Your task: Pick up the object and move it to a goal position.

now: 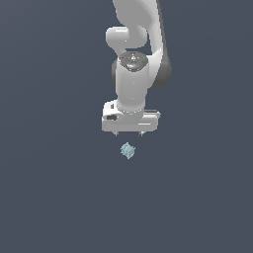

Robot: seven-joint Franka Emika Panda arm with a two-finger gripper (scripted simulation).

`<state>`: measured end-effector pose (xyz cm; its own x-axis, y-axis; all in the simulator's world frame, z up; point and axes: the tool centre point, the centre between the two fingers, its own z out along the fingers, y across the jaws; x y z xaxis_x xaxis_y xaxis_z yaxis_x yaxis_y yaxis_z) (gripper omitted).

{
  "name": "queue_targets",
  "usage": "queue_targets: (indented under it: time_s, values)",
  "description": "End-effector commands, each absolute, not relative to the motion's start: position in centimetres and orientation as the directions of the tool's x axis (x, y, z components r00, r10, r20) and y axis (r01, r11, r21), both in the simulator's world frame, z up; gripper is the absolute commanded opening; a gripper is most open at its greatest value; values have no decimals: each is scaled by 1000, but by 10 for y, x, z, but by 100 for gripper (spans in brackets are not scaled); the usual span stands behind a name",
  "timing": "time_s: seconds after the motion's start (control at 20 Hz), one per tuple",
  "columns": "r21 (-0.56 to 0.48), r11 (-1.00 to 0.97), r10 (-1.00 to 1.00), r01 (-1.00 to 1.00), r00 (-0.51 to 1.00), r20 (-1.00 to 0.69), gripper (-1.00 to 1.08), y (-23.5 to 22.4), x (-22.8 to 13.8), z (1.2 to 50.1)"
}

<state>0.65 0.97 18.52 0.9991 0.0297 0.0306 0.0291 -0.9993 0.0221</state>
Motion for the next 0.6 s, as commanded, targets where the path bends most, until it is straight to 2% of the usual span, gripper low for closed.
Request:
queue_targets:
  time_s: [0.0, 0.55]
  values:
    - [22, -999, 30, 29, 999, 31, 100, 10, 7, 185]
    - [17, -1000, -4, -5, 999, 50, 100, -11, 12, 192]
